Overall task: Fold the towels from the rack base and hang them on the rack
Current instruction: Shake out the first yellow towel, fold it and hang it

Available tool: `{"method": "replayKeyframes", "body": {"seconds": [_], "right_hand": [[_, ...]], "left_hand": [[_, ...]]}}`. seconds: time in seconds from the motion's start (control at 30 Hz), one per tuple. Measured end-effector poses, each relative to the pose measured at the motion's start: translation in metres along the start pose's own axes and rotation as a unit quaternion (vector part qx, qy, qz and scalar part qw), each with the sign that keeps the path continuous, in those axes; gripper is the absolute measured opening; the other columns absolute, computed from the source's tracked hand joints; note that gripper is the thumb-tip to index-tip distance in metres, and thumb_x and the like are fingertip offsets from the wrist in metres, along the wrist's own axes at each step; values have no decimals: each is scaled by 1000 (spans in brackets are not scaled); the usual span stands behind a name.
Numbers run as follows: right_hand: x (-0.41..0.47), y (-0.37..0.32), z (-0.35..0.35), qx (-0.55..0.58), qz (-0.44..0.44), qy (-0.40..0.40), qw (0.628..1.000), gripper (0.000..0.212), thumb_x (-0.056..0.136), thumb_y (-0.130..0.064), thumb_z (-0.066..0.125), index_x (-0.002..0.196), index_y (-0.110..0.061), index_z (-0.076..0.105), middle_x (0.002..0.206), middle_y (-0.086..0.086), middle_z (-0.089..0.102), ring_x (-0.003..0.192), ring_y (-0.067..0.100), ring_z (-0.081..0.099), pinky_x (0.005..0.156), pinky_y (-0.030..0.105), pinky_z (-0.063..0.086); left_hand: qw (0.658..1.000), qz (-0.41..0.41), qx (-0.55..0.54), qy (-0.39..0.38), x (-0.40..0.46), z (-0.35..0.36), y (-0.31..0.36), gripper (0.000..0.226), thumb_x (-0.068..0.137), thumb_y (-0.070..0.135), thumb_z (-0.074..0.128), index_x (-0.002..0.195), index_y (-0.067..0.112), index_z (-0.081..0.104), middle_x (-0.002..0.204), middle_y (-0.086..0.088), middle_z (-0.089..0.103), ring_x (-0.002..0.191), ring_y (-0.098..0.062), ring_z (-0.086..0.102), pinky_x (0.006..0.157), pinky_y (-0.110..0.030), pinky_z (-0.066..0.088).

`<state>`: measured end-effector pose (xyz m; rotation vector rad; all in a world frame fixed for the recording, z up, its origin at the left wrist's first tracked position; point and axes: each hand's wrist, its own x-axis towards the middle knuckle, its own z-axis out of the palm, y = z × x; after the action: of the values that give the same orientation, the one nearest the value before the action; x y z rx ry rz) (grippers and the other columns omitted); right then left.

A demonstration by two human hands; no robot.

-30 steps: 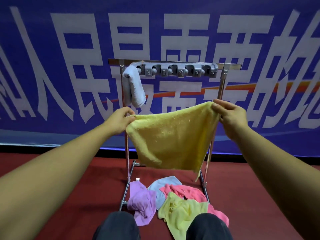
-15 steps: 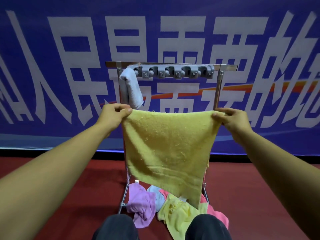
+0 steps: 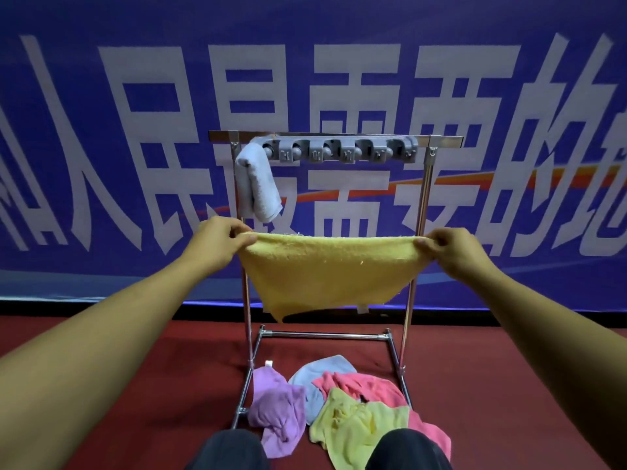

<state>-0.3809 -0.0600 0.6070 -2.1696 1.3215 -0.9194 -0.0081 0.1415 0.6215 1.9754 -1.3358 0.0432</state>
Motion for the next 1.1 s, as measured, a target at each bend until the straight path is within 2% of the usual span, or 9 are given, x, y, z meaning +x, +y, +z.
{"method": "replayKeyframes", "body": {"seconds": [0.17, 0.27, 0.37, 0.47, 0.67, 0.8, 0.9, 1.03, 1.1], "right_hand": [[-5, -6, 5, -18, -18, 9, 1000, 25, 103, -35, 58, 96, -12, 65, 91, 12, 68, 80, 21, 60, 61, 30, 45], [-7, -6, 10, 81, 2, 39, 996, 32, 103, -40, 57, 100, -9, 65, 94, 8, 68, 90, 26, 66, 72, 38, 55], [-8, 0, 20, 215, 53, 65, 973, 37, 98, -45, 65, 101, -10, 72, 96, 10, 73, 91, 31, 73, 86, 53, 61], [-12, 10, 33, 303, 98, 80, 945, 34, 88, -40, 78, 93, -7, 75, 96, 10, 76, 94, 30, 74, 81, 44, 64], [-21, 46, 80, 398, 200, 29, 895, 30, 87, -20, 81, 102, 4, 73, 105, 17, 74, 90, 24, 74, 72, 29, 61], [-33, 70, 132, 321, 215, 12, 922, 22, 89, -22, 79, 89, -1, 76, 86, 16, 73, 81, 23, 66, 78, 36, 57], [-44, 76, 170, 268, 205, 31, 941, 21, 88, -29, 80, 74, -15, 76, 76, 5, 74, 77, 16, 63, 72, 31, 48], [-53, 72, 209, 280, 229, 64, 930, 20, 92, -30, 76, 81, -14, 76, 73, 5, 73, 66, 16, 62, 53, 21, 50], [-60, 78, 230, 279, 233, 60, 929, 25, 92, -31, 76, 72, -17, 75, 71, 8, 75, 67, 22, 66, 63, 29, 59]], "left_hand": [[1000, 3, 19, 8, 3, 11, -9, 22, 101, 39, 58, 103, 20, 69, 107, -5, 63, 94, -20, 62, 79, -33, 46], [992, -60, -111, 27, 0, 17, -14, 32, 100, 49, 56, 105, 20, 68, 103, -3, 69, 96, -22, 66, 85, -41, 53], [952, -118, -273, 76, -4, 27, -13, 30, 91, 50, 69, 91, 20, 75, 90, -2, 77, 85, -18, 69, 89, -49, 57], [910, -187, -354, 113, -11, 39, -14, 29, 83, 43, 81, 81, 14, 79, 81, -6, 78, 73, -16, 69, 79, -43, 61], [849, -319, -410, 97, -27, 91, -65, 34, 77, 32, 88, 98, 8, 79, 89, -5, 80, 87, -20, 76, 84, -39, 62], [808, -367, -457, 59, -47, 143, -89, 14, 97, 10, 66, 106, 1, 70, 94, -9, 74, 81, -19, 71, 65, -27, 62], [812, -372, -445, 65, -61, 182, -99, 12, 98, 10, 65, 103, 2, 72, 90, -12, 70, 81, -23, 63, 69, -32, 54], [824, -373, -416, 96, -70, 222, -108, 3, 88, 15, 78, 87, 12, 76, 86, -15, 74, 80, -25, 63, 77, -43, 55], [826, -377, -408, 96, -76, 237, -109, 6, 85, 19, 82, 82, 17, 77, 84, -13, 76, 75, -22, 64, 81, -47, 58]]}}
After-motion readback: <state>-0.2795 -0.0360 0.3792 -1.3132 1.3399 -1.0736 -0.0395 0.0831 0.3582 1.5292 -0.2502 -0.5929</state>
